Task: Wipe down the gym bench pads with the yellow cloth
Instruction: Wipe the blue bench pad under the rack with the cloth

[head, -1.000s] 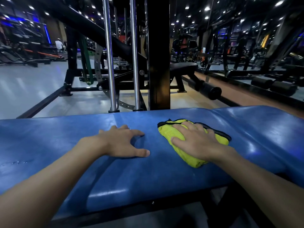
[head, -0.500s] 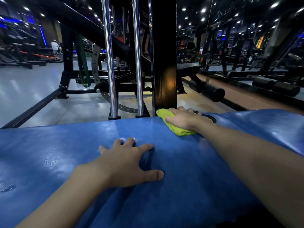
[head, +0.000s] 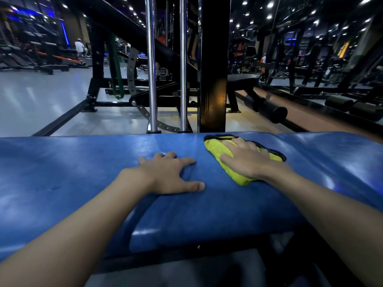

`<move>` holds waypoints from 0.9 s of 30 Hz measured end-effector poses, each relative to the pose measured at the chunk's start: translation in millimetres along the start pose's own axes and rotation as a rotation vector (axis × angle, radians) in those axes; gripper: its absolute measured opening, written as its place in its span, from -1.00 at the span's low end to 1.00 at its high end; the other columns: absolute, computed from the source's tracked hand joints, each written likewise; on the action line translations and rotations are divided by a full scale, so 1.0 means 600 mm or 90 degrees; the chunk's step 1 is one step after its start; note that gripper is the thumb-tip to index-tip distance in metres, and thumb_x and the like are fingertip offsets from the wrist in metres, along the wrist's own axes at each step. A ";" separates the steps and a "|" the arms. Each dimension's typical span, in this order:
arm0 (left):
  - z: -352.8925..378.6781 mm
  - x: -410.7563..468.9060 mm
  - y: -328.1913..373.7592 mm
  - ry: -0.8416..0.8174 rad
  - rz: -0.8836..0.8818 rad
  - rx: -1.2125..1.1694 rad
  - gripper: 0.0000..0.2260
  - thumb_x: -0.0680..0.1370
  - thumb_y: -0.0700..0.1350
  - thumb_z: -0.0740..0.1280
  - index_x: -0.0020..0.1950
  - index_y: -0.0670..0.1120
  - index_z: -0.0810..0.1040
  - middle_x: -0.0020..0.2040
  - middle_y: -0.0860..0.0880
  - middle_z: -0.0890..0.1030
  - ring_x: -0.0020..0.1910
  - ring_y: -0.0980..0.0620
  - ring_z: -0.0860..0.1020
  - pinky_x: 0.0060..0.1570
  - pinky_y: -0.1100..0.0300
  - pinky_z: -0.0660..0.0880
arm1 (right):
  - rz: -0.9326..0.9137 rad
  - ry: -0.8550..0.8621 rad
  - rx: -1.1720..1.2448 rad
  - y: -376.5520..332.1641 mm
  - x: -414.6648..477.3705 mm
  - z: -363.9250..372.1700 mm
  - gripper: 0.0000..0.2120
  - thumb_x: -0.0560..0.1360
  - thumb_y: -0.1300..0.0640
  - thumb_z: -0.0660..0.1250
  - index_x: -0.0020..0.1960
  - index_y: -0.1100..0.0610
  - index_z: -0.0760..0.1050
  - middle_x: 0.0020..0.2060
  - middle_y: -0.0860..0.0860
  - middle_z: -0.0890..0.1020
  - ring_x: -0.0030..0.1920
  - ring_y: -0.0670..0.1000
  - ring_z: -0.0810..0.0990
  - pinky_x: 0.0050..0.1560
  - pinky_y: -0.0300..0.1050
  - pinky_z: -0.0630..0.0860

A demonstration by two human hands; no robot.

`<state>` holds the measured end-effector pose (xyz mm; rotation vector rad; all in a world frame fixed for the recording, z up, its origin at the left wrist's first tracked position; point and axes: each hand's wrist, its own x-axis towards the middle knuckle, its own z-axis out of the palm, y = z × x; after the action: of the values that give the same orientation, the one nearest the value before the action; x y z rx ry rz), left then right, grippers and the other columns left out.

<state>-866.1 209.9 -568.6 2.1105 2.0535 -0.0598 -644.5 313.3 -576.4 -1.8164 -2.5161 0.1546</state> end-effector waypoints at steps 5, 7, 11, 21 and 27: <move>0.000 -0.008 0.002 0.034 0.014 -0.015 -0.20 0.33 0.61 0.12 0.51 0.31 0.20 0.48 0.04 0.32 0.50 -0.10 0.25 0.34 -0.44 0.15 | -0.025 0.005 -0.020 0.004 -0.106 0.009 -0.41 0.58 -0.32 -0.09 0.57 -0.26 -0.06 0.60 -0.15 -0.07 0.59 0.07 -0.09 0.47 0.29 -0.01; -0.001 -0.015 0.005 0.037 0.016 -0.036 -0.24 0.36 0.58 0.16 0.49 0.28 0.26 0.46 0.05 0.34 0.47 -0.09 0.30 0.35 -0.42 0.17 | -0.031 0.010 -0.032 0.004 -0.148 0.014 -0.42 0.57 -0.32 -0.11 0.57 -0.27 -0.08 0.60 -0.15 -0.08 0.59 0.06 -0.10 0.49 0.27 -0.02; -0.009 -0.026 0.006 0.026 0.015 -0.021 -0.28 0.40 0.54 0.20 0.49 0.27 0.27 0.49 0.04 0.31 0.49 -0.09 0.28 0.36 -0.36 0.21 | -0.037 0.043 -0.048 0.003 -0.208 0.027 -0.25 0.37 -0.42 -0.31 0.55 -0.31 -0.15 0.60 -0.15 -0.09 0.59 0.06 -0.10 0.49 0.23 -0.02; -0.007 -0.020 0.001 -0.004 -0.001 -0.002 -0.22 0.32 0.61 0.16 0.47 0.35 0.19 0.45 0.03 0.31 0.45 -0.15 0.28 0.33 -0.33 0.22 | -0.035 0.008 -0.026 -0.001 -0.102 0.007 -0.41 0.53 -0.35 -0.05 0.54 -0.29 0.01 0.57 -0.12 0.07 0.53 0.11 0.06 0.43 0.31 0.06; -0.007 -0.018 0.000 -0.011 0.011 0.012 -0.24 0.31 0.61 0.15 0.44 0.35 0.19 0.37 0.05 0.34 0.41 -0.13 0.30 0.33 -0.28 0.24 | -0.008 -0.014 0.004 -0.008 0.034 -0.009 -0.40 0.53 -0.35 -0.03 0.54 -0.29 0.01 0.57 -0.09 0.09 0.53 0.19 0.07 0.41 0.37 0.04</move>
<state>-866.7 200.1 -563.0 2.1311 2.0322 -0.0946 -654.8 331.6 -571.2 -1.8066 -2.5376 0.1834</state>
